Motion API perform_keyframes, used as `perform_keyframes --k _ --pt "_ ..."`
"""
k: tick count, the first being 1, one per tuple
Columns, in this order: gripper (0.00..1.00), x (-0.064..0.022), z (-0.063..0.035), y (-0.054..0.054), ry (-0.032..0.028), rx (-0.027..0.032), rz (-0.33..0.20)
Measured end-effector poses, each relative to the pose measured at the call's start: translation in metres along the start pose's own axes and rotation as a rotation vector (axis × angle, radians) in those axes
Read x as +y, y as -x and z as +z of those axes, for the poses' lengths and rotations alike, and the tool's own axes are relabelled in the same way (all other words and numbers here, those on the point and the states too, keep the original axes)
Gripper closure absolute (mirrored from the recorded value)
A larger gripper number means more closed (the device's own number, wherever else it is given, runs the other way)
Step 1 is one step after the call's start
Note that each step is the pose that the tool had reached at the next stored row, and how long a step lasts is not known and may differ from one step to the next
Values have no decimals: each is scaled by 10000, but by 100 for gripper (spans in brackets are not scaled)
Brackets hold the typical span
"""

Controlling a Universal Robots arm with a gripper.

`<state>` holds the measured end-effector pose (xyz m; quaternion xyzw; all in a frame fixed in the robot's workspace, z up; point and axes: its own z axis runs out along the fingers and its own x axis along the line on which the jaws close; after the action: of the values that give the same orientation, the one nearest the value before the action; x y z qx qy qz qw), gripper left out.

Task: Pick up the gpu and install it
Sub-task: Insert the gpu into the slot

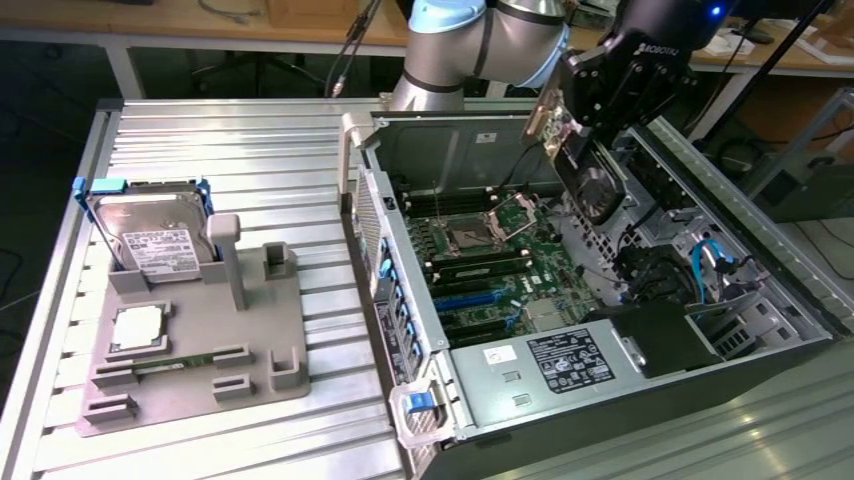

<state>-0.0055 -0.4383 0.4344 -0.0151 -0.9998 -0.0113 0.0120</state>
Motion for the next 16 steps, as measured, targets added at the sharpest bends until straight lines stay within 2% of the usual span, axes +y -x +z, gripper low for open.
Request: perform_keyframes --k 16 --pt "73 0 -11 0 -20 19 -822"
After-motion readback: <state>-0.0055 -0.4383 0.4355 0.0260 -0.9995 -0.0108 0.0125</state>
